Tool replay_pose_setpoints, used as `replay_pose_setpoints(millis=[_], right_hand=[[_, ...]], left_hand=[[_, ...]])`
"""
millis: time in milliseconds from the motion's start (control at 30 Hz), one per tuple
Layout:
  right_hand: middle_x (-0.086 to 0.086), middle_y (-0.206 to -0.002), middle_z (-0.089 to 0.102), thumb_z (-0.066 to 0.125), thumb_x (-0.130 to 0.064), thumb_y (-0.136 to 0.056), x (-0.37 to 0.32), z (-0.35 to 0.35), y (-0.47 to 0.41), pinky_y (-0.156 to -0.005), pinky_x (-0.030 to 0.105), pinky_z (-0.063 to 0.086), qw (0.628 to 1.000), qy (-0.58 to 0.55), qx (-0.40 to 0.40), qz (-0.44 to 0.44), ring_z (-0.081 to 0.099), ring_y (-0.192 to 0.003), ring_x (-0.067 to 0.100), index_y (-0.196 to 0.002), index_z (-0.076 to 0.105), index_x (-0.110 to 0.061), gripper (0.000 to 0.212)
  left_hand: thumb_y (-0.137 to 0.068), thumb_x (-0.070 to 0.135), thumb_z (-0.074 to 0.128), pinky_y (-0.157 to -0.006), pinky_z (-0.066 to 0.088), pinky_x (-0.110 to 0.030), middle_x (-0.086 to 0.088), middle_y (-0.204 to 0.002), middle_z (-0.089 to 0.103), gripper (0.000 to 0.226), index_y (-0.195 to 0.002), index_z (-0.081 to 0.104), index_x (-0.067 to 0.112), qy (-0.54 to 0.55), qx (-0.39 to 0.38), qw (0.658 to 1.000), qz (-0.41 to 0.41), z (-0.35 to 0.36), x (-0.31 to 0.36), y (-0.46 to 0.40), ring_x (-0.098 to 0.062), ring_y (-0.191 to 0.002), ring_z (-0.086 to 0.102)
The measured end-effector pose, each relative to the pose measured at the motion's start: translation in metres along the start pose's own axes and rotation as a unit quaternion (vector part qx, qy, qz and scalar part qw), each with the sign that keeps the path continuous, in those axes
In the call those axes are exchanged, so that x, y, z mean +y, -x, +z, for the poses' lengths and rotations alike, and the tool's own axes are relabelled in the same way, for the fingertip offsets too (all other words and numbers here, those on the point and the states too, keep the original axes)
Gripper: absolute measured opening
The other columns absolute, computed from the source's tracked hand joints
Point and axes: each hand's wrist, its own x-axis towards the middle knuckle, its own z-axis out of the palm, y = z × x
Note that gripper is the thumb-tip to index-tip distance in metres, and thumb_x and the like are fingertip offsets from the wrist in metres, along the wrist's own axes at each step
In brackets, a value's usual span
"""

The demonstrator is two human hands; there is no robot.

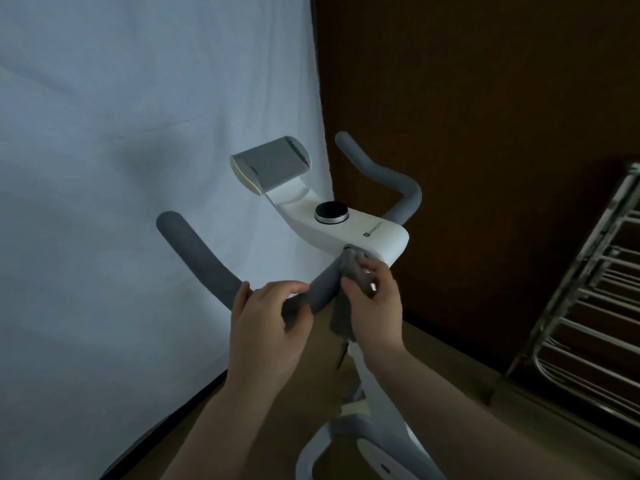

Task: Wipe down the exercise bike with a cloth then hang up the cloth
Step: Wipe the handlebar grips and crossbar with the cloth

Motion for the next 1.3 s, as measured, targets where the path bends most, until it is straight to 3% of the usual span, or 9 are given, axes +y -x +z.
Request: replay_pose_setpoints(millis=[133,233,433,533,767,900,1067,1200,1300], right_hand=[[-0.01,-0.105,0.055,0.061,-0.016,-0.092,-0.004,0.007,0.015,-0.081,0.028,0.052,0.999,-0.038,-0.019,0.009,0.056,-0.098,0.008,-0.109,0.053,-0.031,0.024],[-0.013,-0.098,0.054,0.06,-0.015,-0.093,-0.009,0.008,0.009,-0.087,0.034,0.051,0.995,-0.084,0.004,0.046,0.054,-0.091,0.004,-0.107,0.054,-0.029,0.021],[-0.009,-0.101,0.061,0.061,-0.015,-0.092,-0.004,0.017,0.029,-0.071,0.019,0.053,0.995,-0.093,-0.003,0.027,0.061,-0.088,0.002,-0.108,0.057,-0.029,0.022],[-0.005,-0.095,0.066,0.062,-0.013,-0.091,-0.008,0.01,0.02,-0.085,0.035,0.055,0.99,-0.131,0.01,0.054,0.064,-0.091,0.008,-0.107,0.062,-0.023,0.019],[-0.014,-0.101,0.062,0.064,-0.024,-0.091,-0.005,0.003,-0.003,-0.095,0.042,0.051,0.996,-0.078,-0.009,0.037,0.059,-0.104,0.011,-0.104,0.063,-0.036,0.018],[-0.01,-0.11,0.061,0.065,-0.026,-0.09,-0.003,-0.002,-0.012,-0.096,0.042,0.051,0.996,-0.073,-0.037,0.047,0.057,-0.11,0.015,-0.111,0.063,-0.036,0.023],[-0.006,-0.11,0.065,0.064,-0.026,-0.091,-0.015,-0.018,-0.035,-0.088,0.022,0.052,0.989,0.096,-0.074,-0.089,0.06,-0.106,0.01,-0.116,0.065,-0.024,0.025],[-0.002,-0.112,0.063,0.065,-0.024,-0.09,-0.019,-0.023,-0.048,-0.095,0.034,0.051,0.967,0.167,-0.043,-0.187,0.059,-0.104,0.012,-0.114,0.065,-0.021,0.024],[-0.004,-0.105,0.065,0.066,-0.027,-0.089,-0.015,-0.023,-0.05,-0.087,0.033,0.055,0.953,0.203,-0.035,-0.221,0.062,-0.099,0.012,-0.109,0.061,-0.022,0.021]], left_hand=[[-0.083,0.015,0.07,-0.108,0.031,-0.052,0.011,-0.099,0.068,0.02,-0.102,0.067,0.021,0.004,-0.026,0.999,0.021,-0.001,-0.004,0.003,-0.003,-0.087,0.062],[-0.084,0.015,0.068,-0.104,0.037,-0.054,0.011,-0.103,0.067,0.02,-0.104,0.067,0.02,0.026,-0.009,0.999,0.021,0.001,-0.006,0.008,0.01,-0.095,0.054],[-0.085,0.029,0.055,-0.106,0.033,-0.051,0.016,-0.104,0.067,0.023,-0.105,0.065,0.024,0.018,-0.046,0.999,0.02,-0.001,-0.009,0.006,-0.001,-0.095,0.062],[-0.086,0.026,0.058,-0.107,0.033,-0.051,0.016,-0.103,0.066,0.021,-0.105,0.066,0.024,0.012,-0.041,0.999,0.016,-0.005,-0.005,0.007,0.001,-0.091,0.061],[-0.09,0.019,0.061,-0.119,0.012,-0.034,0.012,-0.103,0.067,0.017,-0.105,0.066,0.024,-0.004,-0.024,1.0,-0.013,0.002,0.006,-0.004,-0.003,-0.086,0.064],[-0.091,0.021,0.061,-0.107,0.038,-0.045,0.022,-0.096,0.059,0.016,-0.105,0.067,0.023,0.018,-0.009,0.999,-0.033,0.008,0.016,-0.01,-0.001,-0.087,0.059],[-0.09,0.025,0.061,-0.085,0.052,-0.042,0.01,-0.099,0.067,0.017,-0.104,0.069,0.023,-0.002,0.004,0.999,-0.054,0.022,0.018,-0.01,-0.01,-0.091,0.06],[-0.09,0.018,0.062,-0.083,0.054,-0.033,0.011,-0.098,0.067,0.017,-0.104,0.07,0.02,0.023,0.029,0.996,-0.083,0.021,0.024,-0.01,-0.008,-0.091,0.062],[-0.09,0.015,0.063,-0.081,0.052,-0.02,0.012,-0.1,0.068,0.017,-0.104,0.07,0.019,0.032,0.03,0.995,-0.089,0.018,0.024,-0.008,-0.004,-0.093,0.062]])
